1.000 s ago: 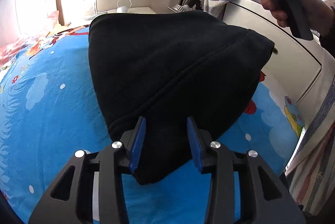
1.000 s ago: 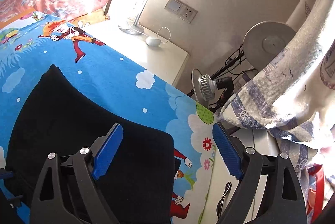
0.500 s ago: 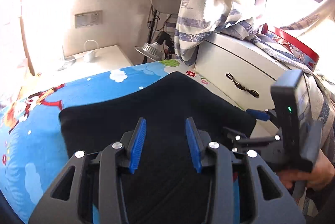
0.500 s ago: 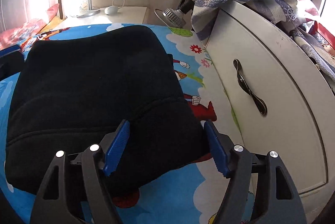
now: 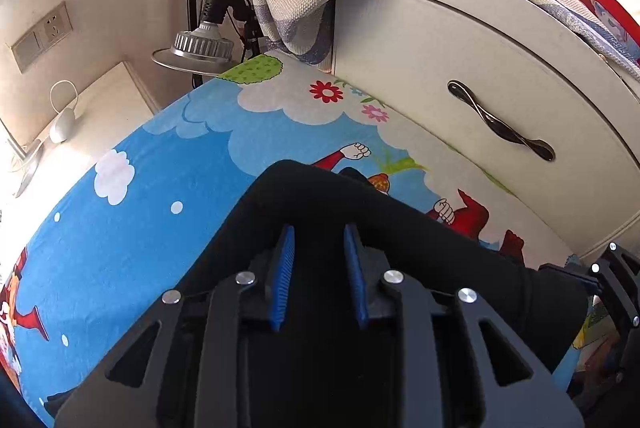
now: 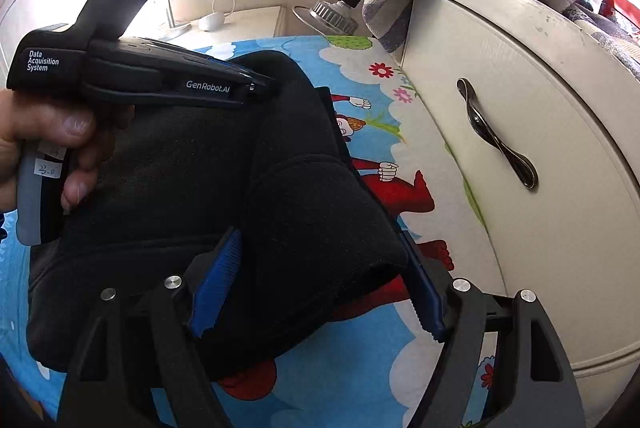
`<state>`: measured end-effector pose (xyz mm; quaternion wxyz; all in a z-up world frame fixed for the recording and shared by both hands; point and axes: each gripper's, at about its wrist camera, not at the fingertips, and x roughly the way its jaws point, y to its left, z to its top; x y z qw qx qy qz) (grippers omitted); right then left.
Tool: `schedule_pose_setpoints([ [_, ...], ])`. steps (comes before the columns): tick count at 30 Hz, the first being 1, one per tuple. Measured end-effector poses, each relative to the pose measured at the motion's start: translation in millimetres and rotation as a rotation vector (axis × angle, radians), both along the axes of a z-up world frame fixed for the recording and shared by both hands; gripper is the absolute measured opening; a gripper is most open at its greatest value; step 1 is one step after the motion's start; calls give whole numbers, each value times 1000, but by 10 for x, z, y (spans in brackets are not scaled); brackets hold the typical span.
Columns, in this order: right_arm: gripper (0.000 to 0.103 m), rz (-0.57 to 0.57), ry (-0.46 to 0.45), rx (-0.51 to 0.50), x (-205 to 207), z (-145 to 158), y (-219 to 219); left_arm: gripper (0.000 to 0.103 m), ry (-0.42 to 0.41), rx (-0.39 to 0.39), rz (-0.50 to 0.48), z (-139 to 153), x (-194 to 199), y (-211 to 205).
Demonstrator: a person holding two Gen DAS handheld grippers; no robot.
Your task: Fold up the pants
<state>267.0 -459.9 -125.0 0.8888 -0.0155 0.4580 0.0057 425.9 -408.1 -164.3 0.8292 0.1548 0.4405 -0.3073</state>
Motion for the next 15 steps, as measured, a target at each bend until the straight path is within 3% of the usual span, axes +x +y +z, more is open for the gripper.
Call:
schedule_pose_setpoints([
  [4, 73, -1, -2, 13, 0, -18, -21, 23, 46, -62, 59, 9, 100, 72],
  [6, 73, -3, -2, 18, 3, -13, -33, 15, 64, -88, 102, 9, 173, 111],
  [10, 73, -3, 2, 17, 15, -9, -30, 11, 32, -68, 146, 41, 209, 66],
  [14, 76, -2, 10, 22, 22, -18, -42, 12, -21, -99, 323, 172, 290, 229],
  [15, 76, -1, 12, 28, 36, -30, -60, 12, -20, -130, 329, 235, 260, 278],
])
